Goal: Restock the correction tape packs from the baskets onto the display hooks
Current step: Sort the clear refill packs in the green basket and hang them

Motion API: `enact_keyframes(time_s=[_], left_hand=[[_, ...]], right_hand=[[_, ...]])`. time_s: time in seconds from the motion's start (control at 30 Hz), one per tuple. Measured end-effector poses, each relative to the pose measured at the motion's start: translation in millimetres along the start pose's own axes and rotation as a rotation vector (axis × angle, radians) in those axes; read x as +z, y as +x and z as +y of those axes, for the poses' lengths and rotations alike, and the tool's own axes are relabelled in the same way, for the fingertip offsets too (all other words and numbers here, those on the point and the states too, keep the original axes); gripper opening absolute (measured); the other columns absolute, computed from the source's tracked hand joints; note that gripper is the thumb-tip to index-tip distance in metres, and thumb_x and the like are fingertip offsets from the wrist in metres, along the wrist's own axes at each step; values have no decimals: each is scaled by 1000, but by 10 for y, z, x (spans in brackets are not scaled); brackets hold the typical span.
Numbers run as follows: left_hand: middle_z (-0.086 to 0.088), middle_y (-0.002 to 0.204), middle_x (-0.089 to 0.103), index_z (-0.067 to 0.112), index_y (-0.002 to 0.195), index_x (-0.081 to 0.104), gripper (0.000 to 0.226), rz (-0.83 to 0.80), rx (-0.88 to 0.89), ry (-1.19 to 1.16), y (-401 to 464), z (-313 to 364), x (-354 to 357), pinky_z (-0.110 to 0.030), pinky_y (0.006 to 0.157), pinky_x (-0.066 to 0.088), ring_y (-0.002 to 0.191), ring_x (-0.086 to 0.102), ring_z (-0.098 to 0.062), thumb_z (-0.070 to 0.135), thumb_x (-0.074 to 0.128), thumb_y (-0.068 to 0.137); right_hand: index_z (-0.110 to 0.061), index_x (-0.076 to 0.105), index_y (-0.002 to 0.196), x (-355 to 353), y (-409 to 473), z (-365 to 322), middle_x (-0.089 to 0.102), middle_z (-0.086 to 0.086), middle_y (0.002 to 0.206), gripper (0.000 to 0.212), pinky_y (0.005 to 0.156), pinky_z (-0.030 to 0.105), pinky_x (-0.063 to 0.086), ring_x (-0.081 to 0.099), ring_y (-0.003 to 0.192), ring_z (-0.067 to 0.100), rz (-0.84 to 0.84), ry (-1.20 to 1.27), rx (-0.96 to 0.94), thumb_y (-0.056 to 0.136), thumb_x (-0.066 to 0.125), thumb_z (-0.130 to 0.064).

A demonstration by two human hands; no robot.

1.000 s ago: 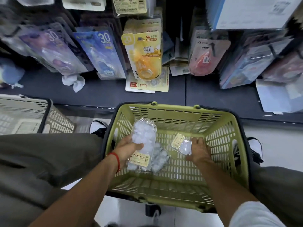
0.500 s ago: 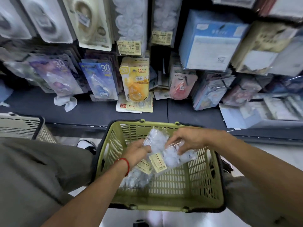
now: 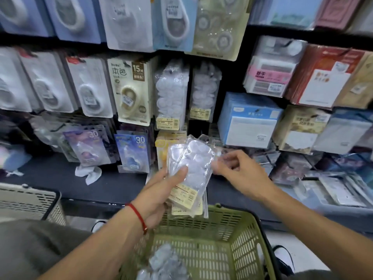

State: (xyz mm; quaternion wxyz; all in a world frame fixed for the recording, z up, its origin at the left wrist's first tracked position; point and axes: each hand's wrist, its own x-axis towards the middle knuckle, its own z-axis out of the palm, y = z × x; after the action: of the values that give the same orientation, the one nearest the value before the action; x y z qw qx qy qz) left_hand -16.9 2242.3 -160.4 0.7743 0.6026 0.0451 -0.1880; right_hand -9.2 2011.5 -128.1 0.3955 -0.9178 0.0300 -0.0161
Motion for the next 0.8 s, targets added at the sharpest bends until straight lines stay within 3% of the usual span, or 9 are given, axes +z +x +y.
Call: enact_keyframes(time_s=[0.07, 0.17, 0.27, 0.37, 0.47, 0.6, 0.67, 0.73, 0.8], left_hand=[[-12, 119, 78, 17, 133, 65, 63, -26, 34, 0, 32, 318, -5, -43, 88, 59, 103, 75, -30, 41, 82, 77], [-18, 119, 77, 11, 133, 64, 60, -83, 57, 33, 92, 690, 36, -48, 87, 57, 108, 73, -38, 26, 81, 76], [-19, 122, 75, 9, 136, 61, 60, -101, 100, 46, 183, 944, 79, -56, 93, 58, 113, 72, -43, 22, 79, 81], [-18, 124, 75, 11, 137, 61, 49, -110, 111, 3, 275, 1058, 91, -51, 83, 62, 119, 68, -47, 35, 68, 96], [-13, 124, 76, 16, 131, 66, 39, -70, 187, -42, 341, 1048, 58, -64, 104, 52, 118, 70, -42, 37, 62, 98], [5, 103, 81, 38, 101, 74, 11, 63, 388, 101, 368, 1032, -27, -31, 81, 62, 94, 78, -11, 41, 68, 93], [18, 91, 79, 52, 82, 72, 18, 113, 474, 195, 365, 1058, -101, -12, 64, 55, 81, 73, 5, 42, 66, 95], [14, 100, 79, 48, 89, 72, 6, 149, 507, 236, 376, 1078, -181, -19, 73, 56, 90, 74, -1, 50, 67, 90], [12, 106, 79, 46, 95, 73, 17, 157, 522, 218, 367, 1092, -235, -28, 82, 54, 99, 73, -4, 57, 67, 83]], right_hand=[[-28, 67, 106, 61, 4, -85, 74, -8, 103, 67, 89, 48, 59, 72, 97, 16, -135, 157, -36, 70, 69, -84], [-21, 72, 106, 128, -2, -255, 79, 1, 97, 44, 84, 52, 62, 75, 88, 26, -135, 278, -146, 86, 74, -61], [-13, 72, 100, 93, 89, -392, 76, 5, 82, 17, 66, 42, 64, 72, 69, 20, -29, 464, -120, 97, 74, -29], [-13, 73, 97, 15, 159, -476, 78, 5, 81, 4, 56, 28, 59, 72, 65, 16, 46, 600, -125, 99, 71, -17], [-16, 70, 96, -70, 239, -485, 80, 1, 81, 10, 53, 20, 55, 77, 70, 15, 128, 645, -149, 103, 64, -13], [-12, 69, 105, -198, 337, -526, 81, 7, 88, 10, 59, 23, 58, 80, 78, 22, 153, 669, -187, 106, 60, -16], [-13, 70, 108, -243, 381, -556, 82, 8, 93, 12, 62, 28, 62, 80, 82, 25, 153, 679, -203, 105, 61, -20], [-15, 72, 110, -267, 418, -585, 81, 10, 96, 14, 68, 35, 65, 80, 86, 27, 154, 696, -210, 104, 62, -24], [-18, 74, 111, -282, 440, -619, 82, 11, 99, 16, 74, 38, 66, 80, 90, 29, 151, 733, -209, 101, 66, -28]])
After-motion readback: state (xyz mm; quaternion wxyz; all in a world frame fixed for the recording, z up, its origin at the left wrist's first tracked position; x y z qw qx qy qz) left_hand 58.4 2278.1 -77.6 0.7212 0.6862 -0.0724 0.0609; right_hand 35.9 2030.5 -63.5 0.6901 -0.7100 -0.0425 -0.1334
